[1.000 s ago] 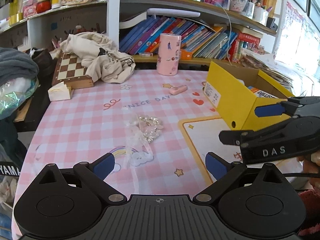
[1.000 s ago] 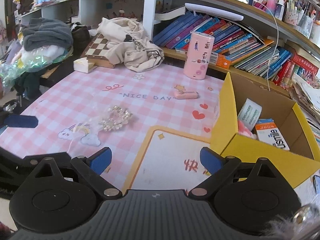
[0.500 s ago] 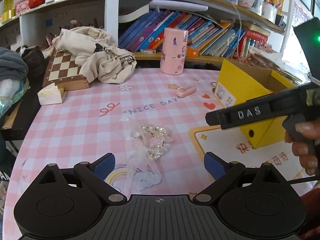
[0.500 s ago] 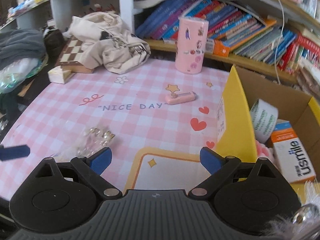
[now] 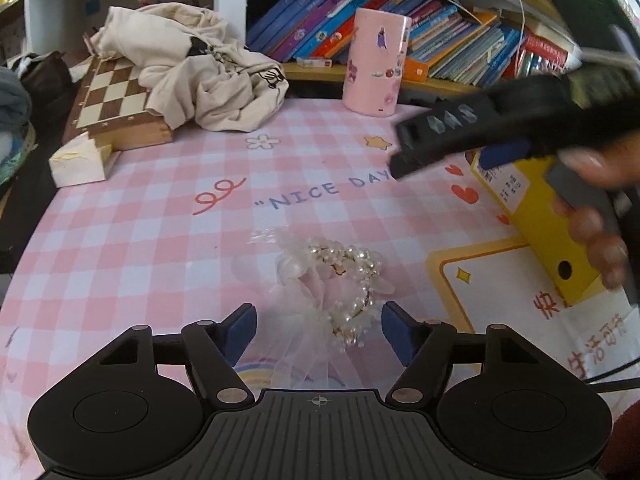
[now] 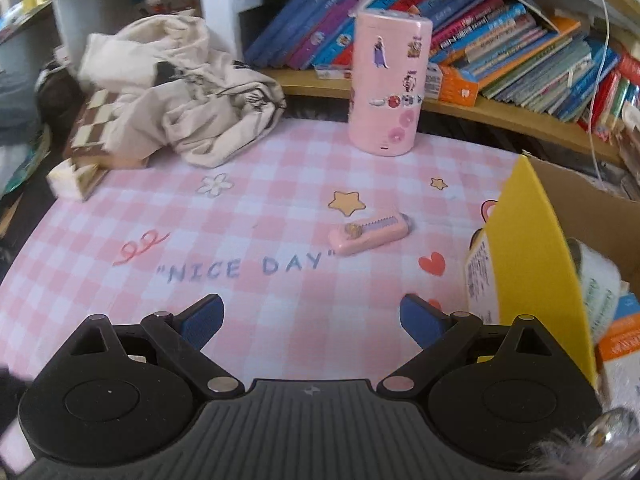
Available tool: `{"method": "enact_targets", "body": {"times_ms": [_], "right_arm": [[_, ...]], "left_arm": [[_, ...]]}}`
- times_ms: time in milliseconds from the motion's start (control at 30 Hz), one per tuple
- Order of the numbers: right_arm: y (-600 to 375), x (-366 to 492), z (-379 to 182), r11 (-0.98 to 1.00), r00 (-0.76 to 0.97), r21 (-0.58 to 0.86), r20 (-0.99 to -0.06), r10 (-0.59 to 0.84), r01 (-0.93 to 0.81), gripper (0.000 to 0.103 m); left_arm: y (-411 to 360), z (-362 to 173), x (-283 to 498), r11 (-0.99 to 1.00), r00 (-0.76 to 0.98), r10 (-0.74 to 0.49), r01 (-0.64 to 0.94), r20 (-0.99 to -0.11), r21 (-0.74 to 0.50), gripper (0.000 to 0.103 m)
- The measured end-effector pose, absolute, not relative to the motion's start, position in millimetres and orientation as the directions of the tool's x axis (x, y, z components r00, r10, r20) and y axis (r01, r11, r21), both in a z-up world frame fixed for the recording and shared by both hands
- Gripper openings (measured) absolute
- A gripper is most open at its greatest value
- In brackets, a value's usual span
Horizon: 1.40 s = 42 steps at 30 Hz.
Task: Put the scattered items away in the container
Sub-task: 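Move the left tool to the pearl hair clip while the right tool approaches the pink pen case, then close the left tool on the pearl hair clip while the right tool grasps the pink pen case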
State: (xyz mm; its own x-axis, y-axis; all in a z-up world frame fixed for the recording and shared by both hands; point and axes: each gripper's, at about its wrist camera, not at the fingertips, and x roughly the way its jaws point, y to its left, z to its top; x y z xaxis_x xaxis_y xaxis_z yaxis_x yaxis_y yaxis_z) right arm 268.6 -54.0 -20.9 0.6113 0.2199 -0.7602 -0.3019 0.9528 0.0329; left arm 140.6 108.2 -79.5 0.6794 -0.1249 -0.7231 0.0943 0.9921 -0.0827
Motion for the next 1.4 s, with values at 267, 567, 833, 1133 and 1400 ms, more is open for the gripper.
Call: {"method": "enact_targets", "body": {"times_ms": [267, 567, 833, 1133, 1400], "right_arm": [[-38.8, 308.0, -36.8, 0.971, 0.678, -0.048, -0.724, 0.129, -0.236, 0.096], [-45.3, 346.2, -51.8, 0.991, 0.661, -0.021, -0.747, 0.073, -0.133, 0.095], [-54.6, 364.5, -68.6, 0.996, 0.614, 0.05, -0.784, 0.089, -0.08, 0.066], [-51.2, 343.9, -62.9, 0.981, 0.604, 0.039, -0.783, 0.149, -0.191, 0.023], [-50.7, 287.2, -52.3, 0.945, 0.553, 0.07, -0.796, 0.245, -0.318, 0.023]], "left_arm": [[96.3, -90.3, 152.6, 0.993, 0.689, -0.099, 0.12, -0.718, -0.022, 0.063], [116.4, -87.8, 156.9, 0.998, 0.703, -0.04, 0.06, -0.71, 0.004, 0.034], [133.6, -85.8, 155.1, 1.0, 0.696, -0.031, 0.02, -0.718, -0.025, 0.036], [134.2, -84.7, 151.7, 1.0, 0.689, -0.02, 0.006, -0.724, -0.022, 0.034], [147.7, -77.2, 140.2, 0.995, 0.686, -0.052, -0.031, -0.726, -0.1, 0.031]]}}
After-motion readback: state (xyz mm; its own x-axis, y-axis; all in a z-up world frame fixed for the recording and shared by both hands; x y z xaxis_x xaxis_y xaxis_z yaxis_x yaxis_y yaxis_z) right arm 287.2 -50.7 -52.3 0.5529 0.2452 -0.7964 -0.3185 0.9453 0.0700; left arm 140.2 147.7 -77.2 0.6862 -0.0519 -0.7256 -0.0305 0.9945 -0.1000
